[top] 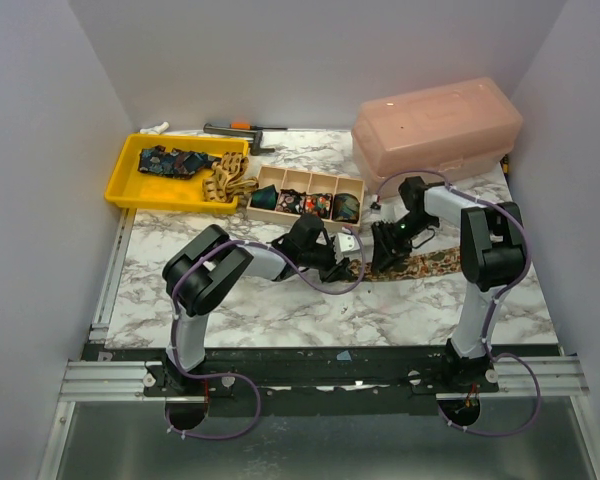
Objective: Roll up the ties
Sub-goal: Roll the tie at the center of the board.
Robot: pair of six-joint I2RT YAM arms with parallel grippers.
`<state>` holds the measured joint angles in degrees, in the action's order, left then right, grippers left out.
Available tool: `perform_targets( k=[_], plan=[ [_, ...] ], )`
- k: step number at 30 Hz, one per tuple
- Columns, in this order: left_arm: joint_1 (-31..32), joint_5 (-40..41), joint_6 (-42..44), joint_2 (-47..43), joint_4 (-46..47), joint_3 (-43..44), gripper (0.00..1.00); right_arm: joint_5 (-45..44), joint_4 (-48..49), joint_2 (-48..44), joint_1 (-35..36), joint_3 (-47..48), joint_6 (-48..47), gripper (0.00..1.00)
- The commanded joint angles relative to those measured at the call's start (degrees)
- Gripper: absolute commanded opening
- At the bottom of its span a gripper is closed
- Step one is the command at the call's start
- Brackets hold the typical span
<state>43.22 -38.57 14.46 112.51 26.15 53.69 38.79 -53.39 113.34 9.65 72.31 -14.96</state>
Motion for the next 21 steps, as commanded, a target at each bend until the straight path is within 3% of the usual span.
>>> perform_targets(
  k=[1, 7, 21],
  plan=[
    [-0.38, 4.78, 2.72, 3.42, -10.54, -1.31, 0.26, 3.56, -2.87, -2.47, -0.42, 5.09, 0.47, 0.48],
    [0.2, 4.53, 3.34, 2.9, -11.01, -1.75, 0.28, 13.22, -1.47, -0.56, -0.21, 5.86, 5.49, 0.55],
    [0.29, 4.47, 3.64, 3.15, -11.64, -1.22, 0.3, 15.89, 0.42, 5.21, 1.42, 1.85, 3.2, 0.49]
  ],
)
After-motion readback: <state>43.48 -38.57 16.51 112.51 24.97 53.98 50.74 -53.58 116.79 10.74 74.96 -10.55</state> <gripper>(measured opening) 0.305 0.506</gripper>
